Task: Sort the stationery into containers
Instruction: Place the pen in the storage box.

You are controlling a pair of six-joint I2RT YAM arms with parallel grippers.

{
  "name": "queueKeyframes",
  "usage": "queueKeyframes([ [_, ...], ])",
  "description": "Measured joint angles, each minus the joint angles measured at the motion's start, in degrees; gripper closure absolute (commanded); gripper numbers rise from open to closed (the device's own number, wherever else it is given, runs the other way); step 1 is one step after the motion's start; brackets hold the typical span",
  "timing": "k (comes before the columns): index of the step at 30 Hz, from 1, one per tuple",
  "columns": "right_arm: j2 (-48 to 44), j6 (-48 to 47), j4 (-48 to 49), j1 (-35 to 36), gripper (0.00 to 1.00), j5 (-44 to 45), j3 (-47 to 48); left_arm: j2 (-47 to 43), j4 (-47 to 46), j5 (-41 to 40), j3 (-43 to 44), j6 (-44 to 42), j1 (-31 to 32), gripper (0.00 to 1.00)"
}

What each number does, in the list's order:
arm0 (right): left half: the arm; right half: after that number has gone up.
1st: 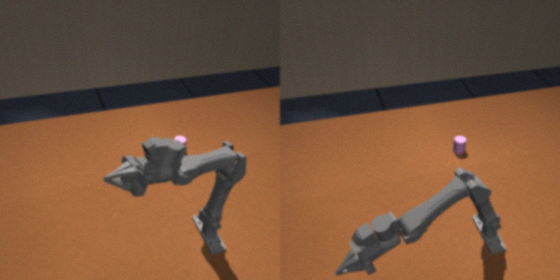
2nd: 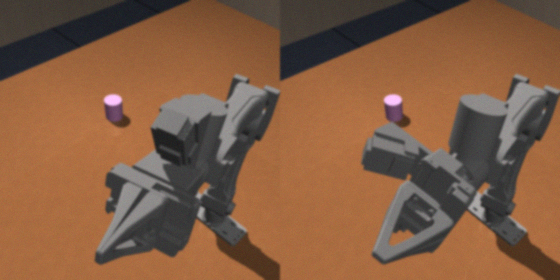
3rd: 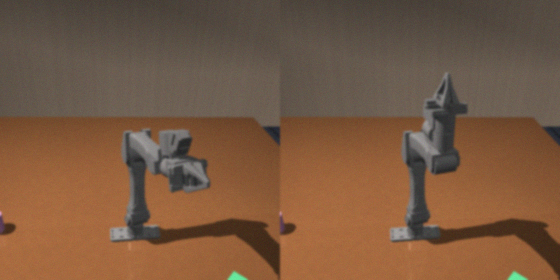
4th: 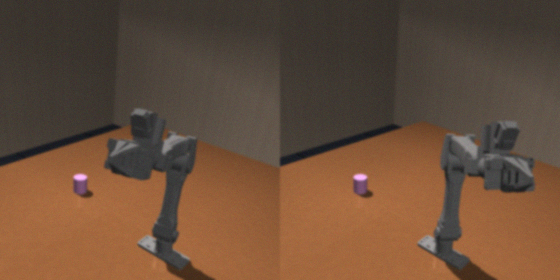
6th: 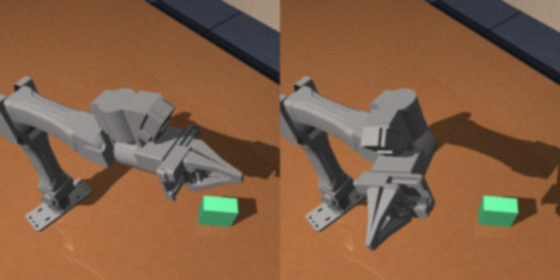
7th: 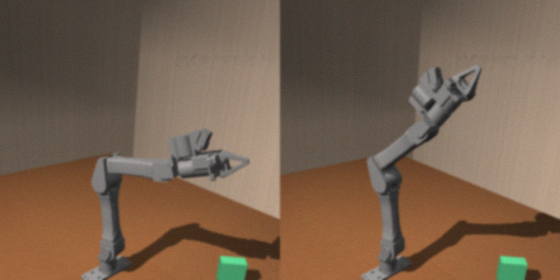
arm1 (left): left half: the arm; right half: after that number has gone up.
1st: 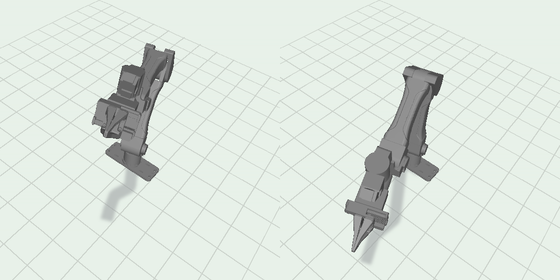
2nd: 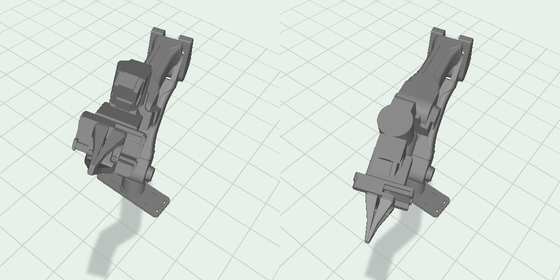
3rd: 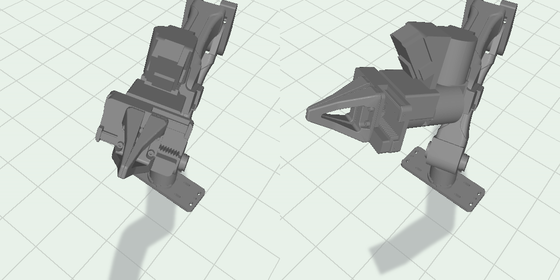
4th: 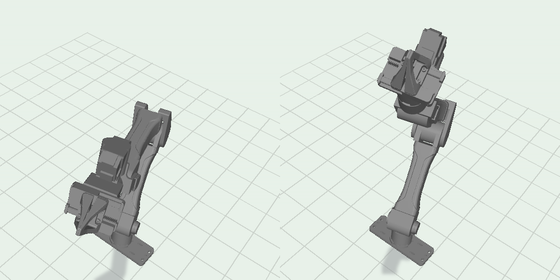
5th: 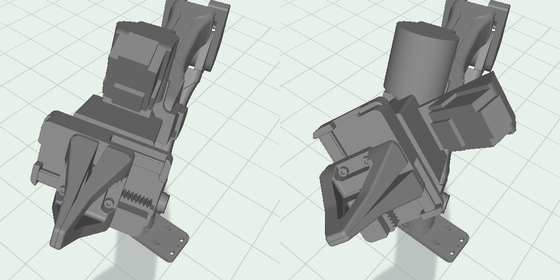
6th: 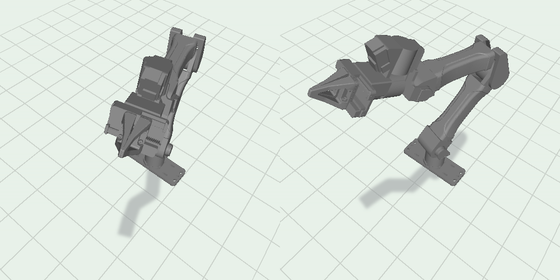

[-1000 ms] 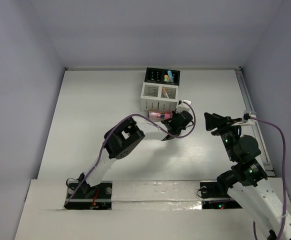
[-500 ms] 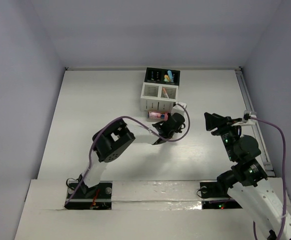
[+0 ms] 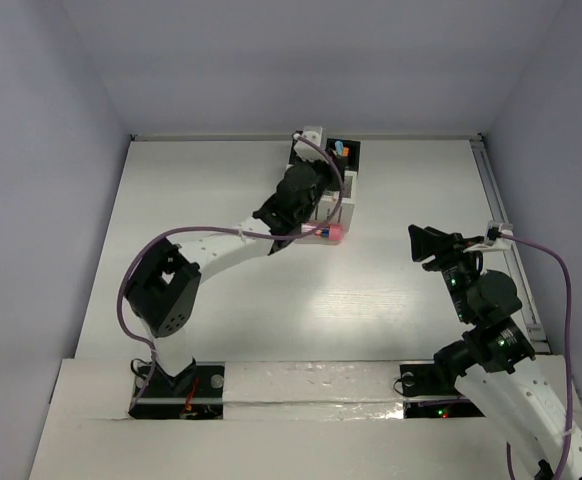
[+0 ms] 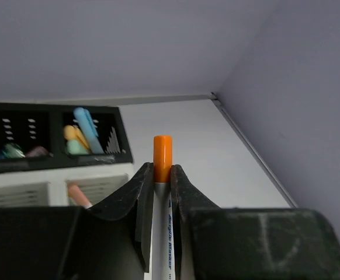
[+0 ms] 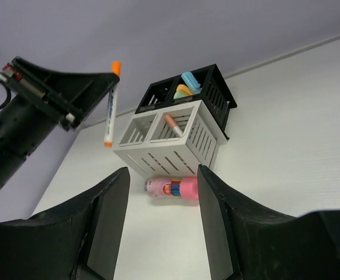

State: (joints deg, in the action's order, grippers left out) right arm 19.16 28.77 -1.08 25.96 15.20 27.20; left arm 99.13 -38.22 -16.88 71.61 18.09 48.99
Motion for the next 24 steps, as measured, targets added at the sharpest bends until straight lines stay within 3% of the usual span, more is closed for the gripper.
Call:
queueKeyframes([
  [7,0.02,0.11,0.0,0.0,0.41,-0.02,0.0,6.27,-0.02,3.45,4.59,0.68,-7.04,1.0],
  [24,0.83,0.15,0.04,0.0,0.41,-0.02,0.0,18.88,-2.12,5.33,14.08,-2.93,-7.1,1.0],
])
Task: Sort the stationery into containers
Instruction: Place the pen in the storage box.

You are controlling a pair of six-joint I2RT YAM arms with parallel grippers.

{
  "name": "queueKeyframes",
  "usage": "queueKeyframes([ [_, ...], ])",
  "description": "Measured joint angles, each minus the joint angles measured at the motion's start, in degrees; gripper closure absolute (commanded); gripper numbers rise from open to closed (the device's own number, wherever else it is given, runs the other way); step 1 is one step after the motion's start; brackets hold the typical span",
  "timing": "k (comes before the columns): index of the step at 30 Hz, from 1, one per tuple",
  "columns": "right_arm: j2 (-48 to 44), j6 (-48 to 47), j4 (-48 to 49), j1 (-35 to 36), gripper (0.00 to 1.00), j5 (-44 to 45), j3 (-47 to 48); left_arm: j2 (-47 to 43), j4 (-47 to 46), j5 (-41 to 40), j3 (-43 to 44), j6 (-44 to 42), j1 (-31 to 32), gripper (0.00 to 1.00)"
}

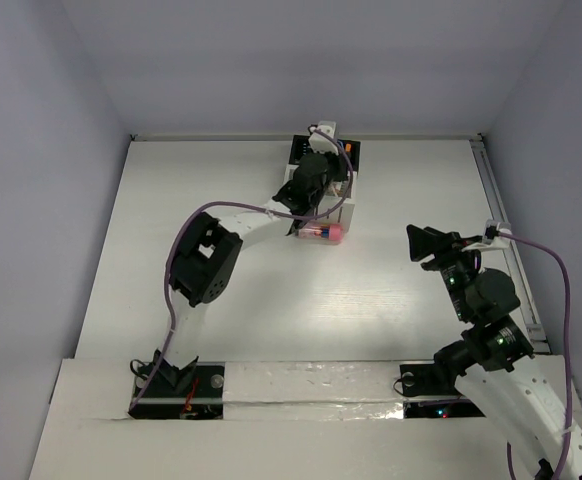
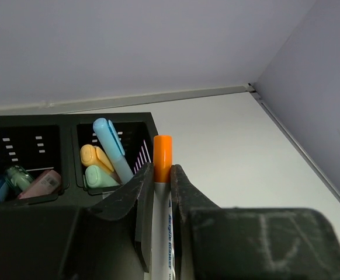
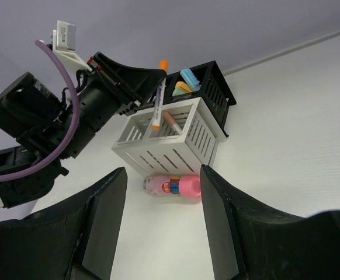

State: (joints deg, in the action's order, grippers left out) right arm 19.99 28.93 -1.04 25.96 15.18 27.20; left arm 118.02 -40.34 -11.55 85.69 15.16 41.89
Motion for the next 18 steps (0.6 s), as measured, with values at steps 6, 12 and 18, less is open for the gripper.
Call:
queueKeyframes([
  [6,0.17,0.0,0.04,0.0,0.41,0.0,0.0,3.76,-2.1,0.57,2.91,-2.78,-0.39,1.0],
  [12,1.18,0.0,0.11,0.0,0.41,-0.04,0.0,7.37,-4.15,1.22,4.09,-5.09,-1.07,1.0],
  [18,1.79,0.02,0.2,0.0,0.41,-0.24,0.0,8.37,-6.73,1.95,3.5,-5.7,-1.51,1.0],
])
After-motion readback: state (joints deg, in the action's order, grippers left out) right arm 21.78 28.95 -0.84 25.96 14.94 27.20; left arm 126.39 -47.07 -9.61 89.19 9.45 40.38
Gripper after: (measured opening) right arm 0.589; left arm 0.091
